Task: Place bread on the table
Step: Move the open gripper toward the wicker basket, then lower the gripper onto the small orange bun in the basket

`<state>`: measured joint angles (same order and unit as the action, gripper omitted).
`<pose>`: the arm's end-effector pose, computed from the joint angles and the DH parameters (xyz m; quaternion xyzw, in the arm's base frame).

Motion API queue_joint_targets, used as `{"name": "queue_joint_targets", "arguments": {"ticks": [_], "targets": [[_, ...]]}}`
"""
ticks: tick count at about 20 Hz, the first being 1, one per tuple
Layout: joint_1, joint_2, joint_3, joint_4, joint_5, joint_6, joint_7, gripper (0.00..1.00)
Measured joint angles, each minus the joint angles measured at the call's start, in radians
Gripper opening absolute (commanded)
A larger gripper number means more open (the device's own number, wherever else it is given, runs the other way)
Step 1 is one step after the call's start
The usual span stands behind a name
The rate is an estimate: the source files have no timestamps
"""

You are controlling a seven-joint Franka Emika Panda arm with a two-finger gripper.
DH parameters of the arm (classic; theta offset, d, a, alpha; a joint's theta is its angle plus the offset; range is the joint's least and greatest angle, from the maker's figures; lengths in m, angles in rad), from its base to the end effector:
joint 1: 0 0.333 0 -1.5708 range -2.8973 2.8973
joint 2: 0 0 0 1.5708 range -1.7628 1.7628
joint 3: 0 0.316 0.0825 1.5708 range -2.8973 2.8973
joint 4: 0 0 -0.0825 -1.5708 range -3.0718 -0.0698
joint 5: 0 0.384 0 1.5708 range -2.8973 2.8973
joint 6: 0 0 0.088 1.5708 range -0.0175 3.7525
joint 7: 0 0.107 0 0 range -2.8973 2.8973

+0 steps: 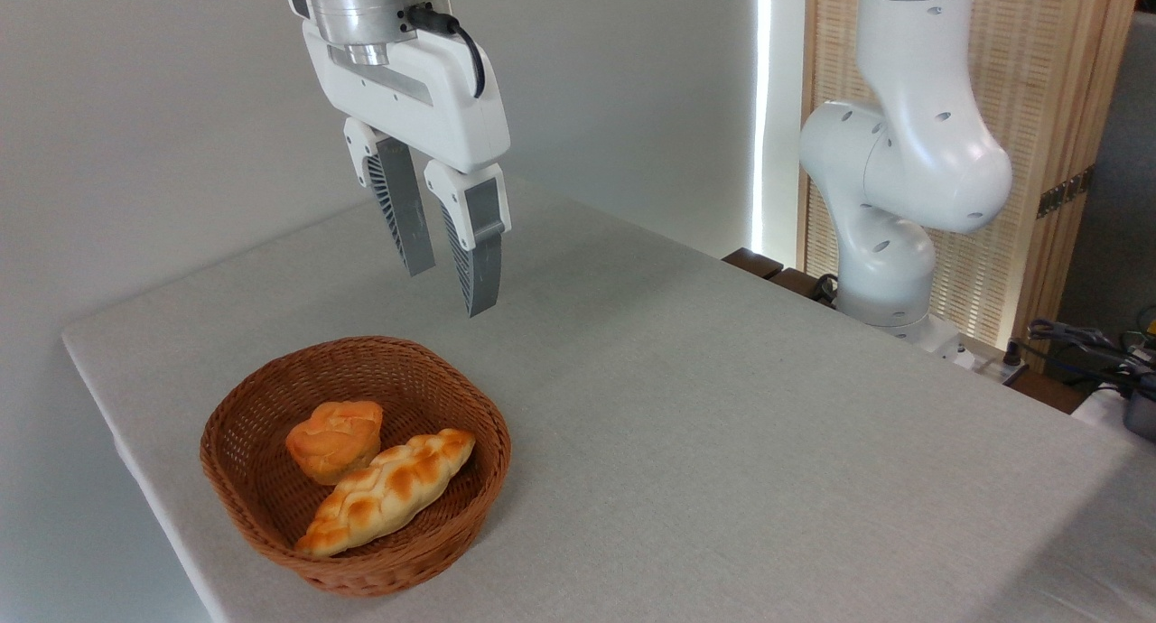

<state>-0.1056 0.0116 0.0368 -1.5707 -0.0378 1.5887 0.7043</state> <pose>0.5582 -0.0426 0.6197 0.9262 -0.3767 0.0089 0.0167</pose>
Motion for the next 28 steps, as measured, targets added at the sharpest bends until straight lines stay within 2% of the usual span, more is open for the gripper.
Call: {"name": "queue_joint_targets", "arguments": {"ticks": [14,17,20,25,28], "targets": [[0.0,-0.004,0.008,0.0,0.0,0.019,0.0,1.0],[-0.003,-0.002,-0.001,-0.019,-0.001,0.116,0.0,1.0],[-0.011,0.003,-0.035,-0.079,-0.001,0.261,0.0,1.0],[-0.024,0.014,-0.111,-0.258,-0.001,0.534,0.0,1.0],[-0.031,0.021,-0.147,-0.355,0.0,0.656,0.015,1.0]]}}
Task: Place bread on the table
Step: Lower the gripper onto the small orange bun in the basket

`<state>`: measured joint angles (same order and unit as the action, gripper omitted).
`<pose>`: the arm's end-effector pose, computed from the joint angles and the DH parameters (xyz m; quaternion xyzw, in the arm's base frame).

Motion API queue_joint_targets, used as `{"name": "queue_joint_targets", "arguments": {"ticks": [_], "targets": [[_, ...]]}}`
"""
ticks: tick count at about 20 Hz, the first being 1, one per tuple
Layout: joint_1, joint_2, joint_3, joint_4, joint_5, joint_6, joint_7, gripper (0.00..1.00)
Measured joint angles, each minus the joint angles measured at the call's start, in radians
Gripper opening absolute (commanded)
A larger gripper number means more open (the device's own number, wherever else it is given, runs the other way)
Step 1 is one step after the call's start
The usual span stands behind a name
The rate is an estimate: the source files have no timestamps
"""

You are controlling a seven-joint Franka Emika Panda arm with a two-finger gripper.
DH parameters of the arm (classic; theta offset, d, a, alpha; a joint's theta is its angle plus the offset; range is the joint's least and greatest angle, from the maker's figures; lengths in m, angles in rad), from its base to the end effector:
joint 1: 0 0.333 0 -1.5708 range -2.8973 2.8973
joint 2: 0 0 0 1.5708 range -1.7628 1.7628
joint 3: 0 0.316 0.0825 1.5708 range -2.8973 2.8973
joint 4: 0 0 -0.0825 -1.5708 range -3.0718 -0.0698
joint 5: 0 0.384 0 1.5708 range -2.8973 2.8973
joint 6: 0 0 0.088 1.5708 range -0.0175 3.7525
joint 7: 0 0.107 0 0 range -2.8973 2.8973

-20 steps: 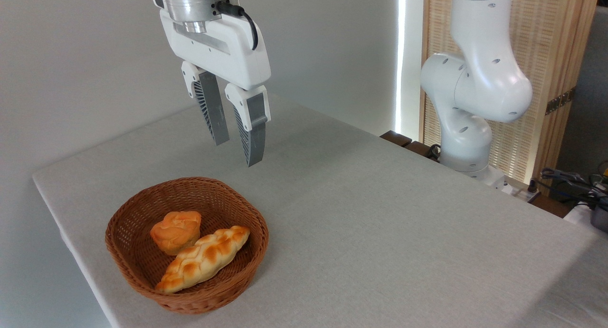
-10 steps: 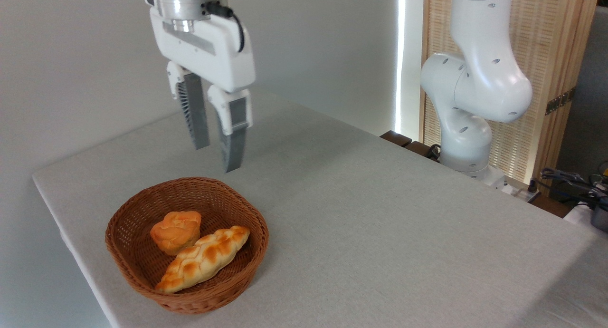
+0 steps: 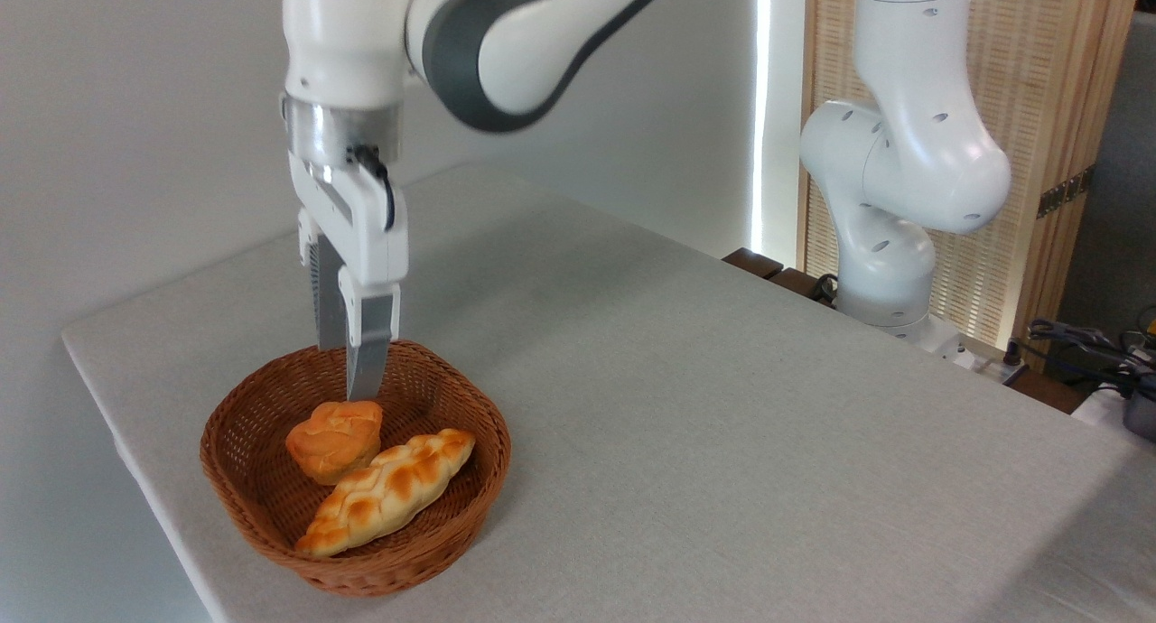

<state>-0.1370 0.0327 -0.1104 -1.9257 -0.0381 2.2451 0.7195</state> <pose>0.5759 -0.1459 0.4998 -0.8807 0.4512 -0.1432 0.0157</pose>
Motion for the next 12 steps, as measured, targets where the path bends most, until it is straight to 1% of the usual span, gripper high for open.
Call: {"name": "queue_joint_targets", "arguments": {"ticks": [2,6,9,12], "targets": [[-0.004,0.005,-0.005,-0.028,0.0,0.052,0.01,1.0],[-0.016,0.037,-0.006,-0.044,0.001,0.138,0.032,1.0],[-0.021,0.084,-0.006,-0.052,0.001,0.18,0.105,1.0],[-0.021,0.111,-0.006,-0.056,0.001,0.187,0.16,1.0]]}}
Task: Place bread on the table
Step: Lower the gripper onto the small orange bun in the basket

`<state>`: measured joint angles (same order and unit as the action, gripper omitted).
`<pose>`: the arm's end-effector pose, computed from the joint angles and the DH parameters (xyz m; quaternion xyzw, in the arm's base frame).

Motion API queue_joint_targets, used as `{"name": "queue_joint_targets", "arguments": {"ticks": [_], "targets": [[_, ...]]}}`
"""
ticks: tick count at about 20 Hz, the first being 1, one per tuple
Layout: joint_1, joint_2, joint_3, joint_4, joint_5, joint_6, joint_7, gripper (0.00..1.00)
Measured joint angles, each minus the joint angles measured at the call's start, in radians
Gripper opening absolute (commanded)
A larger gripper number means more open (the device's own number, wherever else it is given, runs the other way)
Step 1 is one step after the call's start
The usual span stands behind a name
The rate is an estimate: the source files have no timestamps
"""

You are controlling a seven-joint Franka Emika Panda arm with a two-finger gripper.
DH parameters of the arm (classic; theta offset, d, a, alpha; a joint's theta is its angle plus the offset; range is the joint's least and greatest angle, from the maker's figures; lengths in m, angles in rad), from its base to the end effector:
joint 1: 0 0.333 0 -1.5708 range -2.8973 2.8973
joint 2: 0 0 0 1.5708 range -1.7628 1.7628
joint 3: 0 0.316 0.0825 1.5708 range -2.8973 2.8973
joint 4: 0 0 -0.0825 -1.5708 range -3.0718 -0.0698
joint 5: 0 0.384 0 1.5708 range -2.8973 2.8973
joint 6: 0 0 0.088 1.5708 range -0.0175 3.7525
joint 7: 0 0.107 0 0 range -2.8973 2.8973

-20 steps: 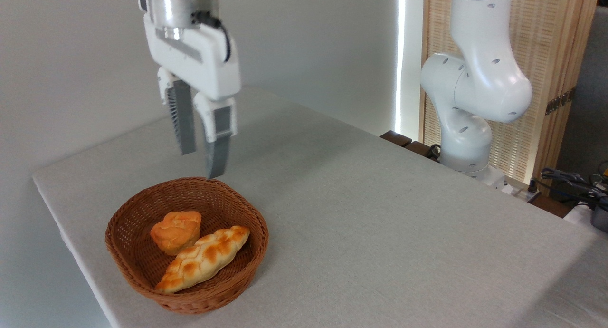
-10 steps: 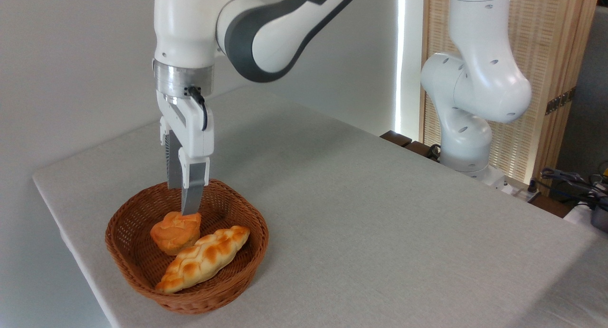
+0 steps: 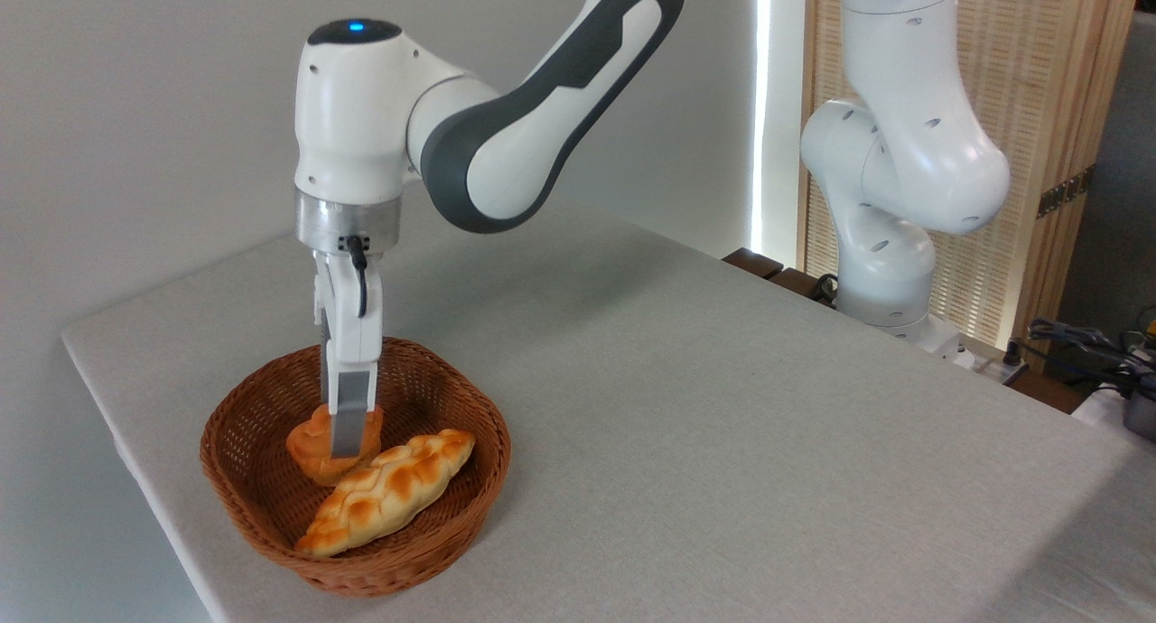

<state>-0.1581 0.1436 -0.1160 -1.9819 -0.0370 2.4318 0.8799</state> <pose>0.5905 -0.1638 0.4269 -0.8355 0.5273 -0.1526 0.0245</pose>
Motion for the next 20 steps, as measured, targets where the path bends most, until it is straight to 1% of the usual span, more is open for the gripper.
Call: {"name": "queue_joint_targets", "arguments": {"ticks": [1,2,3,4,5,6,20], "targets": [[0.0,0.003,0.0,0.0,0.0,0.0,0.006,1.0],[0.0,0.006,0.0,-0.001,0.0,0.0,0.009,0.92],[0.0,0.007,0.0,-0.002,0.0,0.003,0.011,0.69],[0.0,0.009,0.0,-0.004,0.0,0.009,0.011,0.48],[0.0,0.01,0.001,-0.008,0.0,0.019,0.012,0.35],[0.0,0.011,0.001,-0.012,0.0,0.027,0.012,0.31],[-0.001,0.012,0.002,-0.015,0.0,0.033,0.013,0.3]]}}
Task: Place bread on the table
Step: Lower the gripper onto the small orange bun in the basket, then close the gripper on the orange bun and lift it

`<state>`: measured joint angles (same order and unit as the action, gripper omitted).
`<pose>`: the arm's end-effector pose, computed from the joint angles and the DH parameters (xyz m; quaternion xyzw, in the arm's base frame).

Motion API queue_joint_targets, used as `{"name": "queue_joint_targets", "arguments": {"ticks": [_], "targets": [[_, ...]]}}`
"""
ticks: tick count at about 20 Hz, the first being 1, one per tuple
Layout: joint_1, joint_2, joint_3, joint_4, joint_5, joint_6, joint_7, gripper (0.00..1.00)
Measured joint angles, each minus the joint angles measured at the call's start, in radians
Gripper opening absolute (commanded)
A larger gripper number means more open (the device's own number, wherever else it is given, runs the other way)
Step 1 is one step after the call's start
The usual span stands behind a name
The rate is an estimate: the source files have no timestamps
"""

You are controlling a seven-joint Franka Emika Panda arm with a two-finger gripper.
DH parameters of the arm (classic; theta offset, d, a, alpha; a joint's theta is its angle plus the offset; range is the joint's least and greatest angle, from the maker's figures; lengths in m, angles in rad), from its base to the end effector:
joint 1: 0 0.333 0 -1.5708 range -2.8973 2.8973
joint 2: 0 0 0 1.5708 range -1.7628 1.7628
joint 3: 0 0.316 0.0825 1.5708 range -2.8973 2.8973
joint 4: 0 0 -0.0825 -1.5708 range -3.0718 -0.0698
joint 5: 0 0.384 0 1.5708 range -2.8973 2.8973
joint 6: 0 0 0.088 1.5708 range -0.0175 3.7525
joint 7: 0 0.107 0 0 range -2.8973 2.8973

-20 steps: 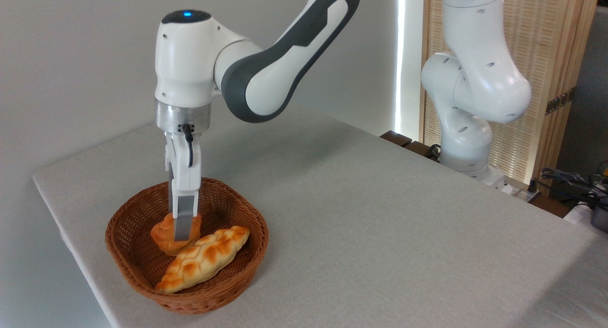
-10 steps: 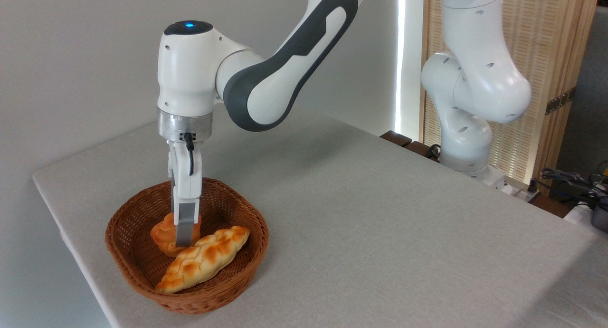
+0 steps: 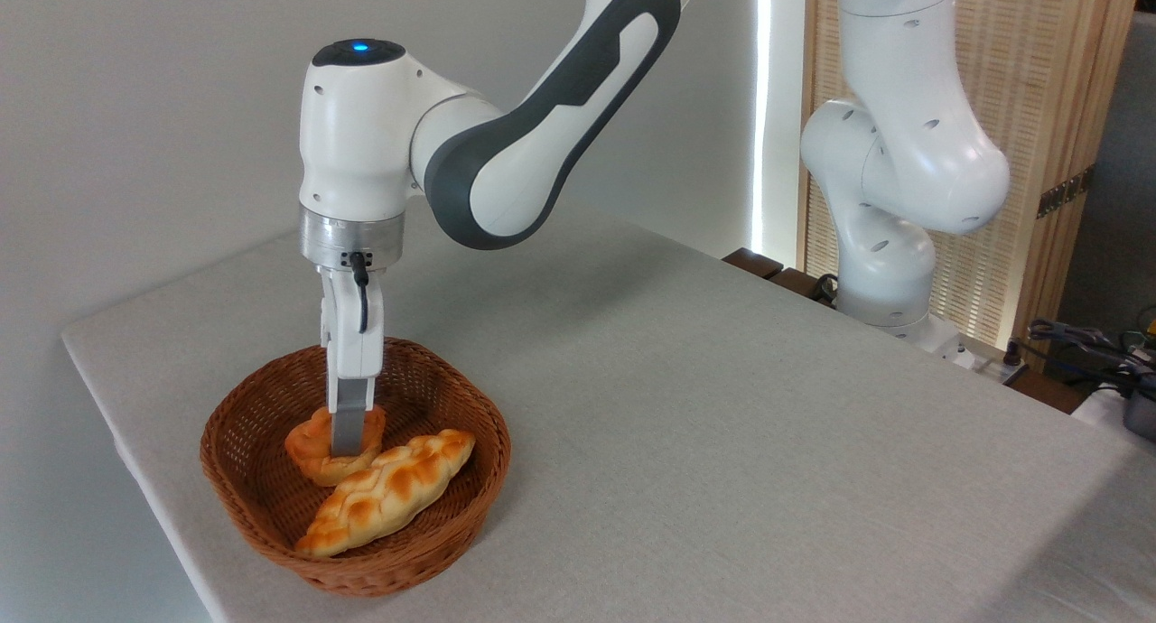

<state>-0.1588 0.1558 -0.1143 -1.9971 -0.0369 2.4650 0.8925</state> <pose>0.5911 -0.1631 0.4160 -0.8324 0.5314 -0.1552 0.0263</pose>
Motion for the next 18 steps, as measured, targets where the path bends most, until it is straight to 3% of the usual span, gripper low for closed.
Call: {"name": "queue_joint_targets", "arguments": {"ticks": [10,12,15,18], "targets": [[0.0,0.0,0.0,0.0,0.0,0.002,0.0,0.28],[0.0,-0.001,0.0,0.002,-0.004,0.004,-0.002,0.23],[0.0,-0.007,0.0,0.008,-0.052,0.004,-0.006,0.17],[0.0,-0.019,0.0,0.018,-0.103,0.004,-0.007,0.17]]}}
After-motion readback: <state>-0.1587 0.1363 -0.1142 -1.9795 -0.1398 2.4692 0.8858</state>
